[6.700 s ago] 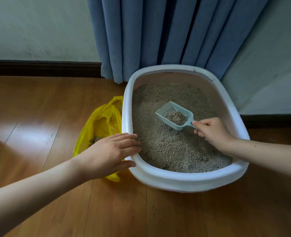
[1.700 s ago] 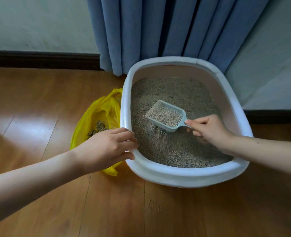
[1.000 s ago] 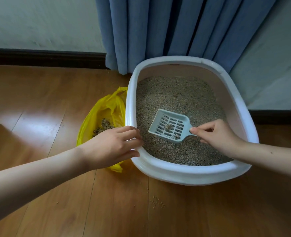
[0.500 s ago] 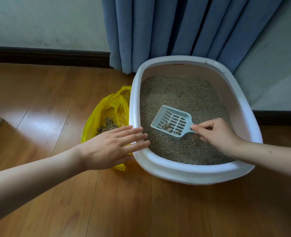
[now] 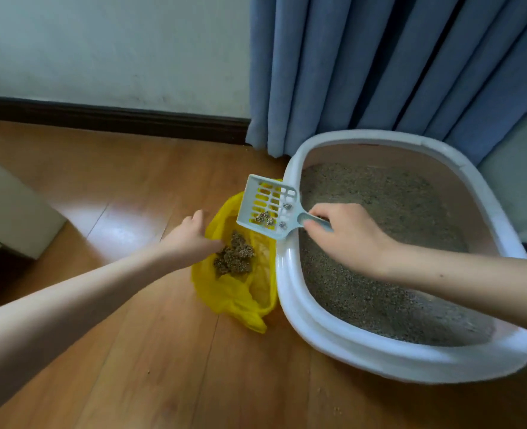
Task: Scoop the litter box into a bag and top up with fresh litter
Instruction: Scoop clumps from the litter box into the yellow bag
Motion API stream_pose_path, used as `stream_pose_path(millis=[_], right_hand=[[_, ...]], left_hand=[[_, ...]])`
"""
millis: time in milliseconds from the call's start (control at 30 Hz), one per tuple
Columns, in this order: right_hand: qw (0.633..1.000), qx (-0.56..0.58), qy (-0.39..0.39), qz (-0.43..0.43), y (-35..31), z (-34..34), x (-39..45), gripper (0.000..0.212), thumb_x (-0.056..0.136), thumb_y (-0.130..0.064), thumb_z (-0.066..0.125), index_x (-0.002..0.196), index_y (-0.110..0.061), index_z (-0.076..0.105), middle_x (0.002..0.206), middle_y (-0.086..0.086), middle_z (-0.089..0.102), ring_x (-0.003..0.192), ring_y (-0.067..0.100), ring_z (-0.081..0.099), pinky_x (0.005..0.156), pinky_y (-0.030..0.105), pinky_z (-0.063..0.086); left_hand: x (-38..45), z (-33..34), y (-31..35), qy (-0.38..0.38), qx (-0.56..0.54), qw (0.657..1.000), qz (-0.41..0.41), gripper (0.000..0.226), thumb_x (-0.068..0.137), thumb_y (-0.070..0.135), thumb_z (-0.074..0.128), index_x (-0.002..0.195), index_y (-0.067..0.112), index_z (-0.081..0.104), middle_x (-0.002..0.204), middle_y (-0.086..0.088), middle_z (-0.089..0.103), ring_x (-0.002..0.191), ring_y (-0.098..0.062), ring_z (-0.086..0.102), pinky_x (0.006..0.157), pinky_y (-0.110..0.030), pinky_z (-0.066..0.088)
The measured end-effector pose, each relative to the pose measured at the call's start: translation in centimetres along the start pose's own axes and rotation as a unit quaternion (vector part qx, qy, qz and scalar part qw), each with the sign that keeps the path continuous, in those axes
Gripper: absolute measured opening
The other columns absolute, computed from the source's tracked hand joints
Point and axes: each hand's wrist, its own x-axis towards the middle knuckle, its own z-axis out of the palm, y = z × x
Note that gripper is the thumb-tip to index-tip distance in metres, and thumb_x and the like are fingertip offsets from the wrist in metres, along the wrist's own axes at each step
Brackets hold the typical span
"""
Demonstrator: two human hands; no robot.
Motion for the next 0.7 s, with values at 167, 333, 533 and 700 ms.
stream_pose_path(millis=[167, 333, 533, 700], right_hand=[[0.979, -0.188, -0.024, -0.068, -1.7, 2.2, 1.8, 0.019, 0.098, -0.028, 0.041, 0.089, -0.015, 0.051, 0.079, 0.007, 0.056, 0.081, 0.034, 0.059, 0.059, 0.034, 0.035], [0.900, -0.395, -0.040, -0.181, -3.1, 3.0, 2.1, 0.018, 0.085, -0.004, 0.056, 0.102, -0.008, 0.054, 0.095, 0.011, 0.063, 0.084, 0.034, 0.066, 0.055, 0.033, 0.033], [0.845, -0.438, 0.065, -0.300, -1.9, 3.7, 2.5, 0.016, 0.049, 0.004, 0.054, 0.059, -0.008, 0.059, 0.049, 0.006, 0.051, 0.036, 0.022, 0.049, 0.033, 0.018, 0.028], [0.881, -0.388, 0.018, -0.270, -1.6, 3.0, 2.4, 0.024, 0.046, 0.008, 0.059, 0.064, -0.008, 0.057, 0.053, 0.009, 0.053, 0.038, 0.027, 0.052, 0.037, 0.022, 0.024]], left_hand=[[0.8, 0.4, -1.6, 0.011, 0.025, 0.999, 0.031, 0.057, 0.083, 0.016, 0.061, 0.135, 0.013, 0.038, 0.116, -0.009, 0.061, 0.100, -0.026, 0.056, 0.074, -0.030, 0.046], [1.0, 0.1, -2.3, 0.028, 0.014, 0.999, 0.044, 0.051, 0.082, 0.011, 0.060, 0.131, 0.013, 0.043, 0.108, -0.006, 0.063, 0.092, -0.023, 0.054, 0.071, -0.029, 0.045], [1.3, 0.3, -2.6, 0.027, 0.019, 0.998, 0.054, 0.048, 0.082, 0.014, 0.059, 0.128, 0.015, 0.045, 0.108, -0.005, 0.063, 0.092, -0.023, 0.056, 0.074, -0.033, 0.049], [1.3, 0.2, -2.4, 0.016, 0.036, 0.998, 0.058, 0.048, 0.083, 0.015, 0.058, 0.129, 0.017, 0.044, 0.109, -0.004, 0.062, 0.093, -0.023, 0.055, 0.074, -0.035, 0.051]])
